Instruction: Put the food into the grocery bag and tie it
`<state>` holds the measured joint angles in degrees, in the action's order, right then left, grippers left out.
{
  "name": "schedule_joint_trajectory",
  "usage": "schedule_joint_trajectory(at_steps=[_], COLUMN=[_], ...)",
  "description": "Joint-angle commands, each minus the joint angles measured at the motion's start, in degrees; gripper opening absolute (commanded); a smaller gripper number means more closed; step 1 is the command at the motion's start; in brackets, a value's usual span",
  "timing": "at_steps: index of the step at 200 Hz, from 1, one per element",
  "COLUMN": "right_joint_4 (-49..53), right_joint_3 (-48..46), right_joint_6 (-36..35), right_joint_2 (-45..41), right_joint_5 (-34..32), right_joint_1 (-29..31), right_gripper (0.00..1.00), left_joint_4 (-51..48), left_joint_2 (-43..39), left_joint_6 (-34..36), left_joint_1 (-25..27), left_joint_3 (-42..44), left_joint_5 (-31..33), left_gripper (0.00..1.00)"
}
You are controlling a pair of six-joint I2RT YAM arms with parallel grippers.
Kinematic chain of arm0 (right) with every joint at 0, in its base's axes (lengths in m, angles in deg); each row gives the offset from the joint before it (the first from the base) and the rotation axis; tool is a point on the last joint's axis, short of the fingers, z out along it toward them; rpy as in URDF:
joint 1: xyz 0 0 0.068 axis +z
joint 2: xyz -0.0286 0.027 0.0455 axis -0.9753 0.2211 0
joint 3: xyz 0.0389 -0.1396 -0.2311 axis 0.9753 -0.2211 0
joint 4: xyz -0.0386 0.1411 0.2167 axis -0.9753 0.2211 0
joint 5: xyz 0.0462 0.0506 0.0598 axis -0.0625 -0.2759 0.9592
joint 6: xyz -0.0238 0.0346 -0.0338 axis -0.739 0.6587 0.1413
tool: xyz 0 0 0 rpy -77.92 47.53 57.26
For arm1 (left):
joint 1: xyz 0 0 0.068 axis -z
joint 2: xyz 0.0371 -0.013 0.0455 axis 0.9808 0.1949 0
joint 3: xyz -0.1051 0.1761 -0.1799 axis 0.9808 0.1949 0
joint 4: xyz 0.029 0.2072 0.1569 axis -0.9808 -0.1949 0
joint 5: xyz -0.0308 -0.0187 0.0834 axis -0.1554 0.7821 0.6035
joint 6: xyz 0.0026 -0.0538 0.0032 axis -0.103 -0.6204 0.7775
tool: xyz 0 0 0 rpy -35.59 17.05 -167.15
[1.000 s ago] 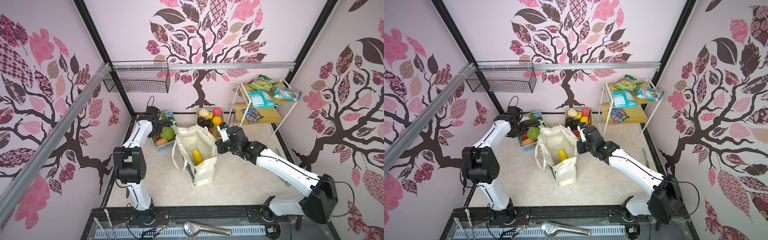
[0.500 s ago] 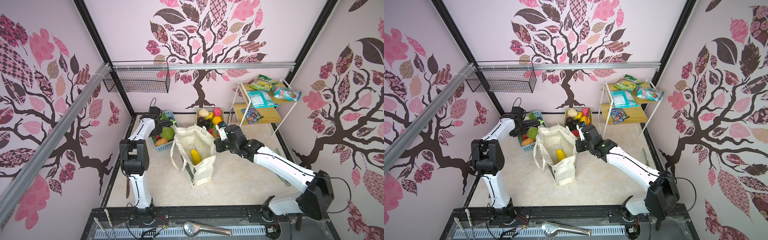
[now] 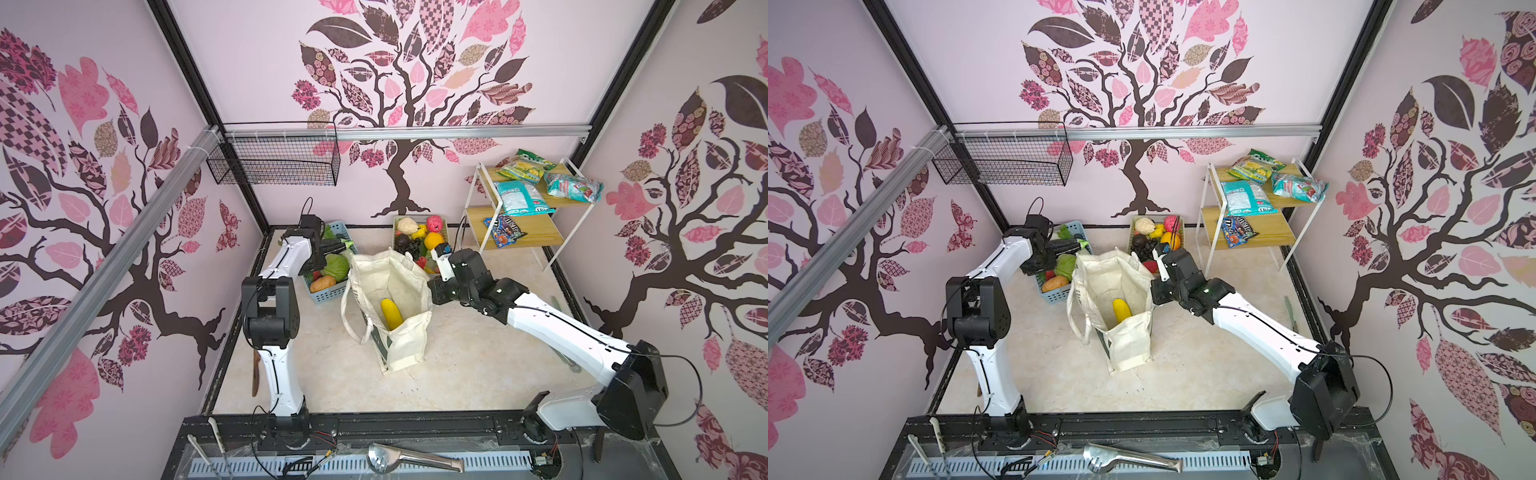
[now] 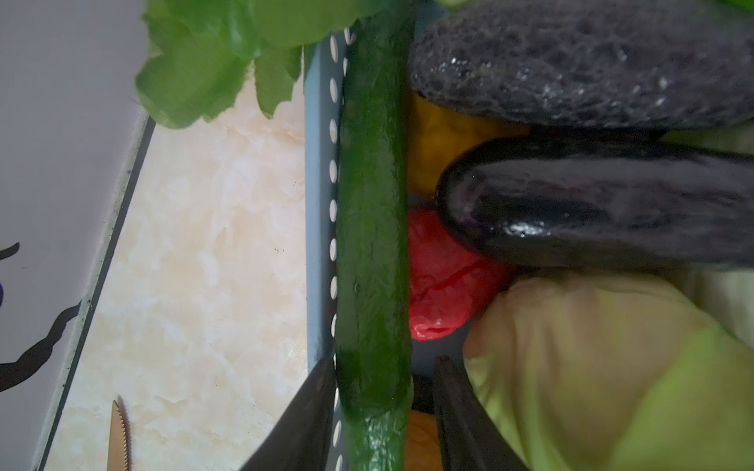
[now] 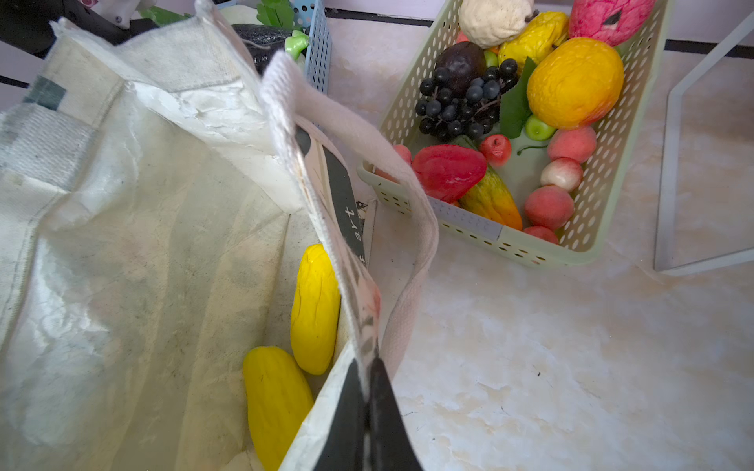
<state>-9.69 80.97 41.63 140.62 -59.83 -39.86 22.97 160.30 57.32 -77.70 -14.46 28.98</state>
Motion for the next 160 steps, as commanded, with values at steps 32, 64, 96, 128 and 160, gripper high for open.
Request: schedule_joint_trajectory(at_steps=[32, 64, 96, 128, 160], right_joint_4=[1.3, 1.8, 2.0, 2.1, 2.0], right_joint_3=[3.3, 3.2, 3.2, 3.4, 3.5], right_joint_6=[-0.8, -1.0, -1.2, -1.1, -1.0], right_joint_2=[1.6, 1.3, 0.9, 0.8, 0.9], right_joint_5=[-0.5, -1.2, -1.4, -1.6, -1.4], right_joint_1=[-0.2, -0.2, -0.2, -0.2, -0.2], right_gripper=[0.0, 0.0, 0.0, 0.0, 0.0], left_joint_4=[-0.5, -0.2, 0.3, 1.3, 0.9], left_joint_2=[0.7, 2.6, 3.0, 2.9, 2.5], left_joint_6=[-2.6, -4.2, -5.5, -5.4, -4.9], left_joint_1=[0.7, 0.7, 0.7, 0.7, 0.7], left_joint_3=[0.5, 0.0, -0.7, -1.0, -1.3], left_joint_5=[1.4, 1.3, 1.5, 1.9, 2.6], left_gripper=[0.45, 0.45, 0.44, 0.38, 0.31])
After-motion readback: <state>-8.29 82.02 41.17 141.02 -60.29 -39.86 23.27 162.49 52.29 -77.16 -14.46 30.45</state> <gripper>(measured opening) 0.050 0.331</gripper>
